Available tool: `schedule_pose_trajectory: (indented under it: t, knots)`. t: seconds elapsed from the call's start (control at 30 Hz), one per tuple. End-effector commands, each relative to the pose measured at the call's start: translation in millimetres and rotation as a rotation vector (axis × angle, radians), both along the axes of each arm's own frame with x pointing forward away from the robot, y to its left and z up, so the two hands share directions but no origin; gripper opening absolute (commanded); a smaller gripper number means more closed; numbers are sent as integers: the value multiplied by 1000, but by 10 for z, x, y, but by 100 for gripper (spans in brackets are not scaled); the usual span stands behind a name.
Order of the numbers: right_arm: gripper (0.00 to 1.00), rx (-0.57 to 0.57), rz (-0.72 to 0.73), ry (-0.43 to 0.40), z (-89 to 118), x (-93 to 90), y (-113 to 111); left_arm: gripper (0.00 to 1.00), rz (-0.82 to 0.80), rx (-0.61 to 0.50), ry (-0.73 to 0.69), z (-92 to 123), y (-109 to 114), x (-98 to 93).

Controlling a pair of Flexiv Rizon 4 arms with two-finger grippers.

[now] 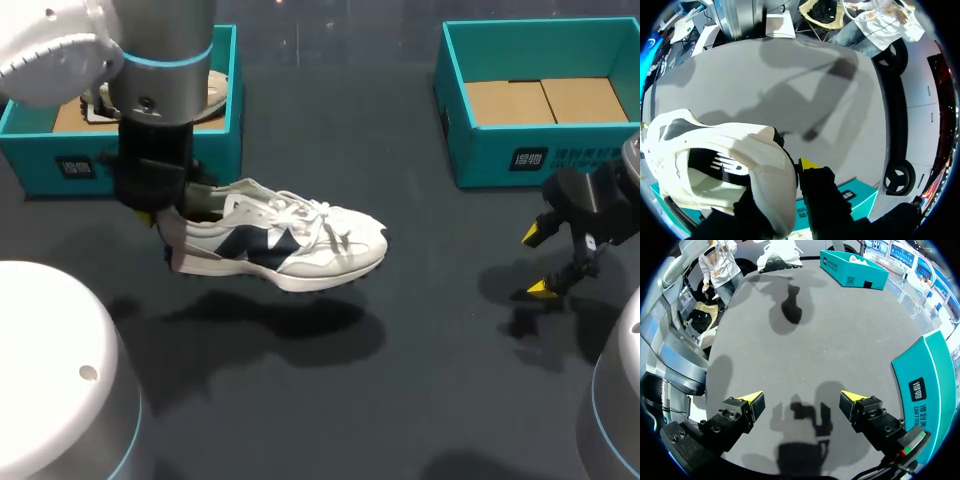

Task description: Take the shoe out of the shoebox, open the shoe tongue, remove and reinsert the insole, then place the shoe into the shoebox

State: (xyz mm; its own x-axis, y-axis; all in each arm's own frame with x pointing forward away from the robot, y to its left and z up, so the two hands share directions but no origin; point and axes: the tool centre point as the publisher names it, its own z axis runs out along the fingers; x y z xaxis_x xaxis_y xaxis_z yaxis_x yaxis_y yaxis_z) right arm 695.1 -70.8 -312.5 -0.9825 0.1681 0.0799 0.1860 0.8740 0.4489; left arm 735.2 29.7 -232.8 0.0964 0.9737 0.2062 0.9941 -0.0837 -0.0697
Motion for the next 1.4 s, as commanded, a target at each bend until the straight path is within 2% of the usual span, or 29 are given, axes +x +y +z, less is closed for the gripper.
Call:
schedule_pose_trajectory:
  t: [0.03,0.3,0.47,0.83,1.03,1.4]
  knots:
    - [100,-1,-1,-2,2,-16,0,0,5,19,26,9,-93,56]
    - [100,-1,-1,-2,2,-16,0,0,5,19,26,9,-93,56]
    - [100,-1,-1,-2,2,-16,0,0,-2,19,23,-230,-379,-178]
    - [100,-1,-1,-2,2,-16,0,0,21,28,-8,-604,-939,-471]
    - [100,-1,-1,-2,2,-16,0,0,36,32,-23,-848,-1157,-483]
    - [100,-1,-1,-2,2,-16,0,0,35,42,-61,-1168,-1382,-426]
